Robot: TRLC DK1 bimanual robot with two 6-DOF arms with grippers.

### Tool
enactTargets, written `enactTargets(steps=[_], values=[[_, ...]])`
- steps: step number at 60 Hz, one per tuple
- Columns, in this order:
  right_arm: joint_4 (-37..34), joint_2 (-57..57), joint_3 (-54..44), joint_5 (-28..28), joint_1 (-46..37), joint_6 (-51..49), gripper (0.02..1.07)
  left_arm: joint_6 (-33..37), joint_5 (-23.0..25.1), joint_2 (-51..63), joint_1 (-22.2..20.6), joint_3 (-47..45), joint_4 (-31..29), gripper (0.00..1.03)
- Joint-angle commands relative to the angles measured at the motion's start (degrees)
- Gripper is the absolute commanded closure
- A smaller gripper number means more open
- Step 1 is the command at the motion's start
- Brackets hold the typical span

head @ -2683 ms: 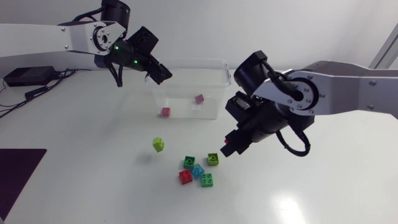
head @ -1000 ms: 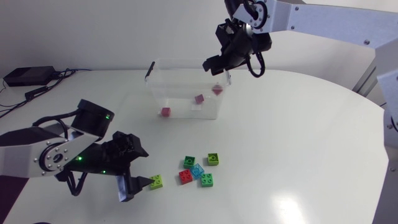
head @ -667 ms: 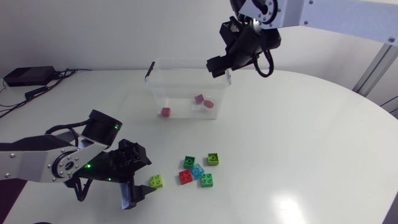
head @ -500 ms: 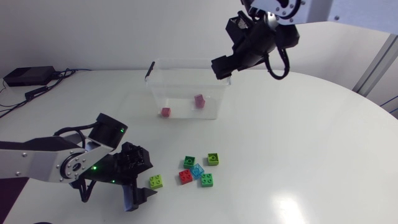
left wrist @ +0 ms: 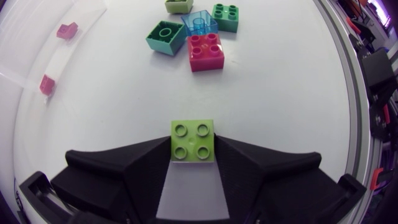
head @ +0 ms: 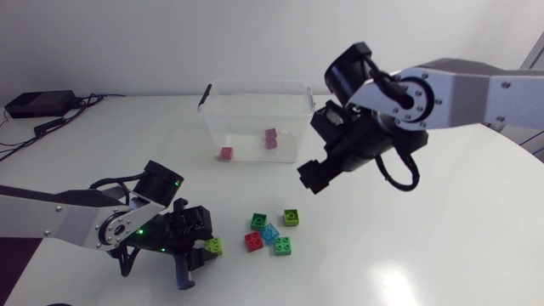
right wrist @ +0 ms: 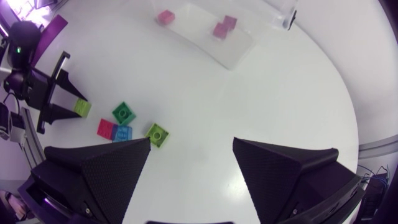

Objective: Place the duplo bricks in the container

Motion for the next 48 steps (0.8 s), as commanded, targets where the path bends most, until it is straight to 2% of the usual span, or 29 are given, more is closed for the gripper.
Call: enactTargets(steps=[1, 11, 16, 31, 48], values=[[1.55, -0.45, -3.03, -0.01, 1.47, 0.46, 0.11, 1.03, -0.28, 1.12, -0.38, 0.72, -0.11, 0.7], [2.78, 2.28, -4.87, -0.1, 3.76, 1.78, 0.11, -0.38, -0.19, -2.14, -0.3, 1.87, -0.81, 0.73], [2.51, 4.3, -4.43, -0.27, 4.2, 2.04, 0.11, -1.17, -0.19, -4.51, 0.41, 3.98, -3.19, 0.73], [1.46, 10.36, -1.88, -0.45, 4.72, 3.71, 0.11, -3.19, -0.1, -9.52, 5.24, 14.26, -7.49, 0.72], [-0.56, 16.25, 3.57, -0.27, 4.99, 6.79, 0.11, -10.66, -0.19, -6.53, 7.44, 27.44, -5.03, 0.72]])
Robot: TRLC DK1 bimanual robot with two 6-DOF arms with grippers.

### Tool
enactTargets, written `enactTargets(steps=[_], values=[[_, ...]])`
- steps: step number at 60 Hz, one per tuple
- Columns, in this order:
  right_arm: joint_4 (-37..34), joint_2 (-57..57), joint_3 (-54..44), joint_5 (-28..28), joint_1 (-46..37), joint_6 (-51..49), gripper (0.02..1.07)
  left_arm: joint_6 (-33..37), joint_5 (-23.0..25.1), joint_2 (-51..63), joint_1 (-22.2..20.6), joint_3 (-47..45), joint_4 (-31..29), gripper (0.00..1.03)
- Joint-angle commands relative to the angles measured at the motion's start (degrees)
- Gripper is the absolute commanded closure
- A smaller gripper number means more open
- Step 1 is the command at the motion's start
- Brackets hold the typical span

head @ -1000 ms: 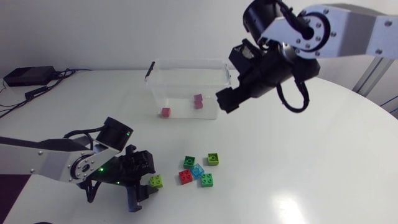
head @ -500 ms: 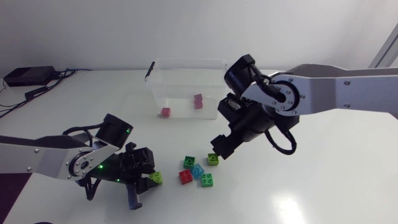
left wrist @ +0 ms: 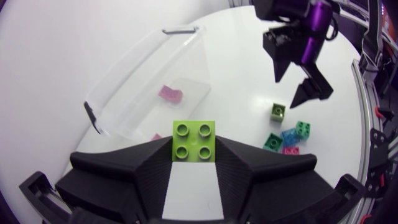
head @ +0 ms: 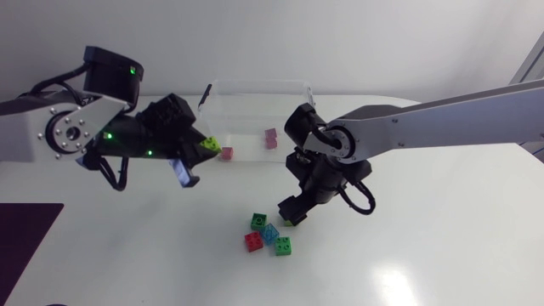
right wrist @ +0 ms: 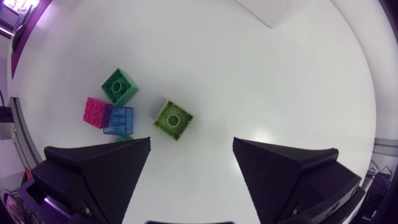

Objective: Place the duplo bricks in the container

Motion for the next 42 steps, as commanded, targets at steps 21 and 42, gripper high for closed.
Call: enactTargets(steps=[21, 42], values=[[-1.29, 6.86, 5.13, 0.01, 1.96, 3.23, 0.12, -8.2, -0.08, 12.65, 2.31, 18.58, 4.1, 0.71], [-1.11, 9.06, 5.4, 0.36, 2.04, 4.29, 0.12, -9.6, -2.01, 24.34, 3.1, 28.51, 6.82, 0.7]])
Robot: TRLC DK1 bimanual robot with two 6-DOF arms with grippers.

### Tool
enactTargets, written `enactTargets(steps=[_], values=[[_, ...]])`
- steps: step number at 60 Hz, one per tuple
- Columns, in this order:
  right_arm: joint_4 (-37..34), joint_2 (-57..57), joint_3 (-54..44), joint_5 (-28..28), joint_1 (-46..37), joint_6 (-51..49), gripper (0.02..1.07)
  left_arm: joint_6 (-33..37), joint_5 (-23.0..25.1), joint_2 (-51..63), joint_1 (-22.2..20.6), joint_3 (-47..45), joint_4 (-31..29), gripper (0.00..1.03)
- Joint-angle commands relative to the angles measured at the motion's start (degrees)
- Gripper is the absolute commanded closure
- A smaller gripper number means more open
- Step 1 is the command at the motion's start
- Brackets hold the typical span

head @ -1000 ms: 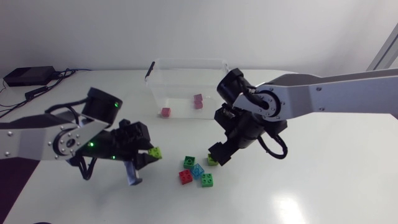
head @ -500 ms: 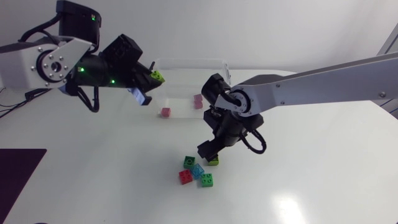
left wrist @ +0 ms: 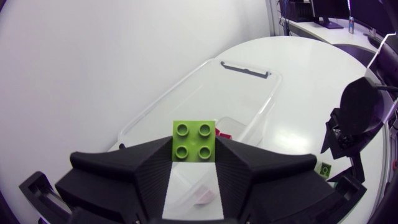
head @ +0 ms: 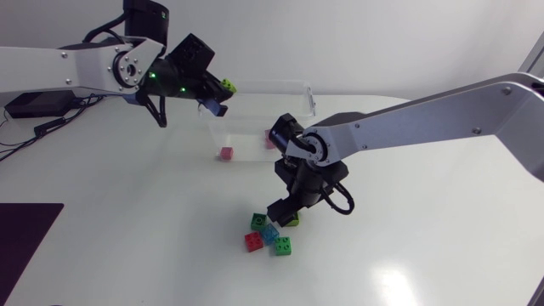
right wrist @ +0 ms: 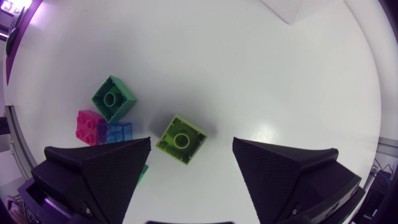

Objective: Place the duplo bricks in the container

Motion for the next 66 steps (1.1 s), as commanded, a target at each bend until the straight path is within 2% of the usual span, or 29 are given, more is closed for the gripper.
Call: enactTargets(steps=[1, 8, 25, 45, 52, 57, 66], values=[[-0.74, 1.45, 0.74, 0.3, 0.62, 1.67, 0.12, -1.41, -0.59, 3.51, 0.98, 3.49, 1.03, 0.7], [-0.65, 1.63, 0.74, 0.39, 0.62, 1.84, 0.16, -1.67, -0.86, 6.76, 1.86, 5.51, 1.82, 0.69], [-0.48, 3.12, 1.09, 0.74, 1.15, 2.19, 0.17, -1.49, -1.91, 11.51, 3.0, 7.53, 3.75, 0.67], [0.32, 4.79, 1.8, 0.82, 1.06, 2.72, 0.26, -1.49, -2.26, 15.29, 3.27, 11.4, 3.67, 0.64], [0.32, 4.97, 2.76, 0.91, 1.15, 2.81, 0.27, -1.58, -2.44, 15.47, 3.09, 12.37, 3.58, 0.48], [0.32, 5.41, 3.47, 0.91, 1.24, 2.98, 0.27, -1.58, -2.79, 15.64, 3.0, 12.98, 3.32, 0.31], [0.23, 5.67, 3.82, 1.0, 1.5, 3.16, 0.38, -1.58, -3.05, 15.29, 3.0, 13.33, 3.23, 0.1]])
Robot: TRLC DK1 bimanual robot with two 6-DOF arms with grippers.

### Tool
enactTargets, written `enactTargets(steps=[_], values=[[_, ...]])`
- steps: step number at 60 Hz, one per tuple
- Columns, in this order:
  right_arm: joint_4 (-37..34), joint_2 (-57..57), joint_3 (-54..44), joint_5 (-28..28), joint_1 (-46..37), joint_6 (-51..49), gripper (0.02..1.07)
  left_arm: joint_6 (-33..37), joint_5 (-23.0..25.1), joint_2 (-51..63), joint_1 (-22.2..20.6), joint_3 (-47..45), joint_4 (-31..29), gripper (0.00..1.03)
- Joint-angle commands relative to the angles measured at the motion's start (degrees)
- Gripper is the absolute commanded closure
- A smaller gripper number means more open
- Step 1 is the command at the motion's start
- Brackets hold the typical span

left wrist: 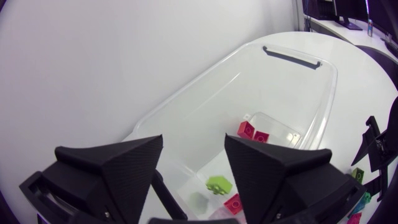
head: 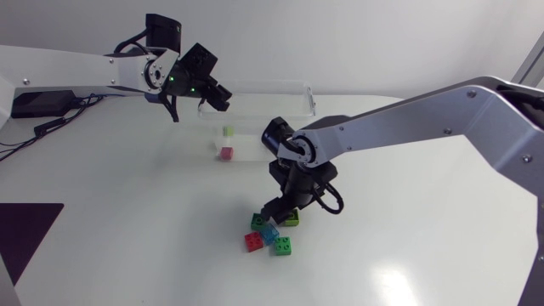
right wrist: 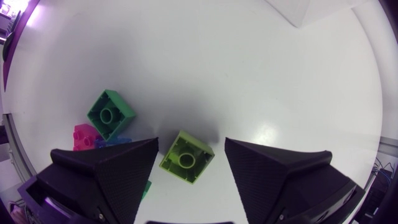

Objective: Place the duplo bricks in the container

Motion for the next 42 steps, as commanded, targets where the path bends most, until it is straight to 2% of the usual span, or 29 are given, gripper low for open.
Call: enactTargets(steps=[1, 8, 12, 17, 20, 33, 42], values=[[-0.23, 1.65, 0.76, 0.69, 0.67, 1.52, 0.4, -0.93, -0.1, 1.3, 0.03, 1.77, 0.39, 0.09], [-0.32, 1.65, 0.58, 1.05, 0.5, 2.4, 0.59, -1.1, -0.1, -0.02, 0.03, 1.77, -0.05, 0.06], [-0.93, 1.65, 0.67, 0.87, -0.12, 3.1, 0.66, -1.19, -0.19, -1.16, -0.14, 1.33, -0.14, 0.06], [-1.81, 1.47, 0.76, 0.26, -1.44, 3.63, 0.69, -1.37, -0.54, -3.0, -0.67, 0.28, -0.14, 0.06], [-2.6, 1.47, 0.85, -0.89, -2.32, 3.81, 0.76, -1.45, -0.72, -4.15, -1.02, -0.51, -0.14, 0.06], [-3.66, 0.59, 0.49, -3.08, -4.25, 4.42, 0.78, -1.72, -1.95, -8.72, -1.99, -3.5, -0.41, 0.06], [-3.83, -3.89, 0.14, -2.38, -5.48, 3.72, 0.78, -1.54, -1.86, -12.76, -1.81, -6.05, -3.22, 0.06]])
